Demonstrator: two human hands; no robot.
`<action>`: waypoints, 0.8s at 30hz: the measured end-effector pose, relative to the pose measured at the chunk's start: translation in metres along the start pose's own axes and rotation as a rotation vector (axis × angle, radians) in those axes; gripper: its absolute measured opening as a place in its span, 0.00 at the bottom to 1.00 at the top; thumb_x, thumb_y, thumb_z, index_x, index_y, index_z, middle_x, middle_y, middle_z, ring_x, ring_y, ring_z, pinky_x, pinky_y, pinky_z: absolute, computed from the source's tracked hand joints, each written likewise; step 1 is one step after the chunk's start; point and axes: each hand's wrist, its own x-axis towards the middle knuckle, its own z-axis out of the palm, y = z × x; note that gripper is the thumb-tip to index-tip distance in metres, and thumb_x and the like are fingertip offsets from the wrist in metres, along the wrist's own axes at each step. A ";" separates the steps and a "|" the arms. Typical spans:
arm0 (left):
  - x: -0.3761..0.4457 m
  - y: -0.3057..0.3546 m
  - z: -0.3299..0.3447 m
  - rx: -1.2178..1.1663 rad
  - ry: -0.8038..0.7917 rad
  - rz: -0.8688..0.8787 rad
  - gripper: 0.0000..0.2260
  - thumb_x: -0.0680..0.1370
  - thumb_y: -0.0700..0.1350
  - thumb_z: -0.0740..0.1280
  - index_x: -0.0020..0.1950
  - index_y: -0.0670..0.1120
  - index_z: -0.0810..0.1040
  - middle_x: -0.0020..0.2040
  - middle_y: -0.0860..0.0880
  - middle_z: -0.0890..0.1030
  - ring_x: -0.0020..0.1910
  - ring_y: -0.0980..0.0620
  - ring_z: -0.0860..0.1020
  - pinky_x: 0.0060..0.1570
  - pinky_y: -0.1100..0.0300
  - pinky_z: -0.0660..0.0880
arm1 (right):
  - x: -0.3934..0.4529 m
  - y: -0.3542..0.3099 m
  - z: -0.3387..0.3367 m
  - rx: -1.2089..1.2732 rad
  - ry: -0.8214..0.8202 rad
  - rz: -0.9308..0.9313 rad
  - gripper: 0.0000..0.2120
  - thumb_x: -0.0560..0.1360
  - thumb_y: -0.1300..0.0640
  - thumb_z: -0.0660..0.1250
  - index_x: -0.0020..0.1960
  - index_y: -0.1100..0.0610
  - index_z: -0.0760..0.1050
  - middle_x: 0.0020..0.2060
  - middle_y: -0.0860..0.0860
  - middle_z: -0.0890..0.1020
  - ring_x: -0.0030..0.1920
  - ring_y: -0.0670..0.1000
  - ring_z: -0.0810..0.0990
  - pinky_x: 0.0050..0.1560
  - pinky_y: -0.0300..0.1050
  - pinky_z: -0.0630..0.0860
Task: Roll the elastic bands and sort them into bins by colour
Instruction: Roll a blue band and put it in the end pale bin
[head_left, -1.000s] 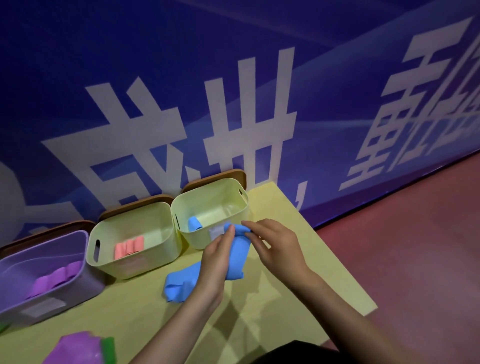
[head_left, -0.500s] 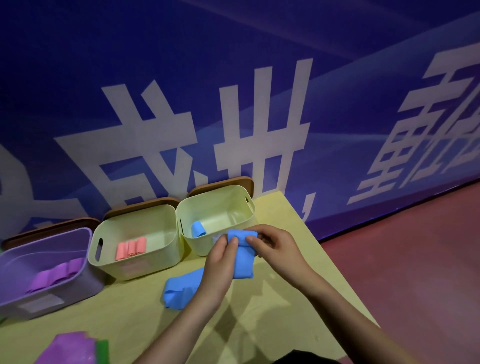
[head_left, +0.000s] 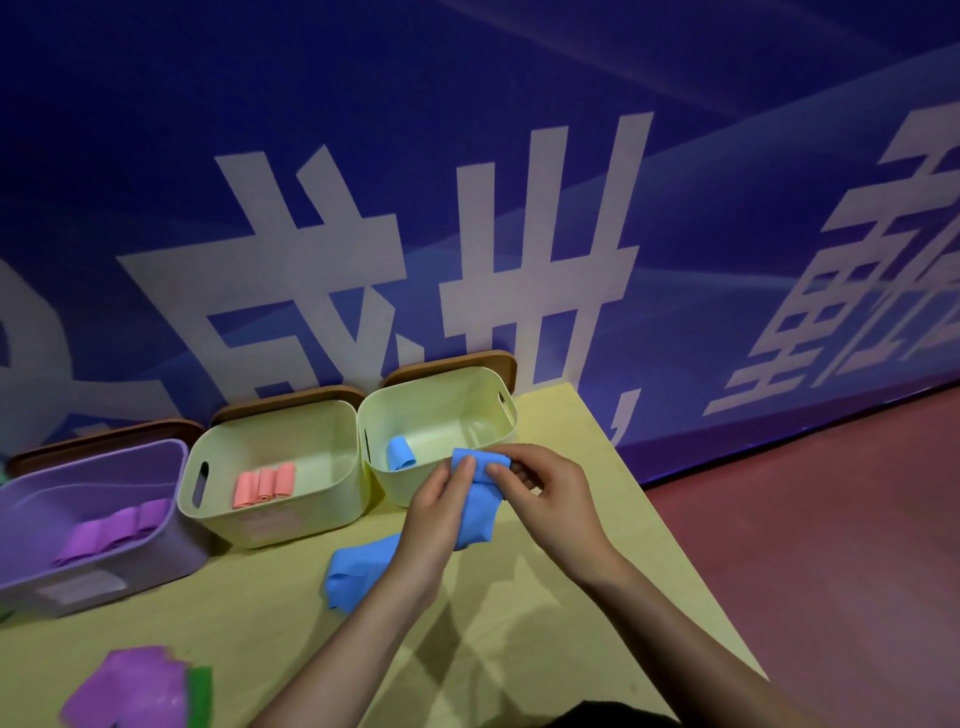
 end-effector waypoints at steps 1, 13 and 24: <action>-0.001 0.000 0.000 -0.010 -0.002 -0.051 0.13 0.80 0.54 0.61 0.52 0.48 0.80 0.37 0.50 0.80 0.33 0.55 0.76 0.32 0.62 0.71 | 0.001 0.002 0.000 -0.040 0.002 -0.032 0.07 0.75 0.60 0.68 0.50 0.50 0.82 0.38 0.43 0.82 0.38 0.45 0.77 0.41 0.37 0.74; -0.011 -0.007 -0.018 -0.197 -0.050 -0.084 0.15 0.82 0.52 0.58 0.58 0.45 0.80 0.32 0.51 0.72 0.28 0.55 0.68 0.33 0.63 0.69 | -0.003 0.011 -0.004 -0.260 -0.259 -0.369 0.16 0.78 0.58 0.61 0.64 0.53 0.77 0.51 0.47 0.77 0.53 0.40 0.75 0.55 0.32 0.71; -0.025 -0.015 -0.021 -0.047 -0.087 -0.027 0.11 0.83 0.45 0.56 0.54 0.45 0.77 0.33 0.52 0.74 0.30 0.54 0.67 0.37 0.61 0.68 | -0.016 -0.005 -0.001 0.068 -0.273 0.174 0.10 0.80 0.59 0.61 0.50 0.55 0.81 0.31 0.44 0.77 0.34 0.41 0.74 0.39 0.33 0.71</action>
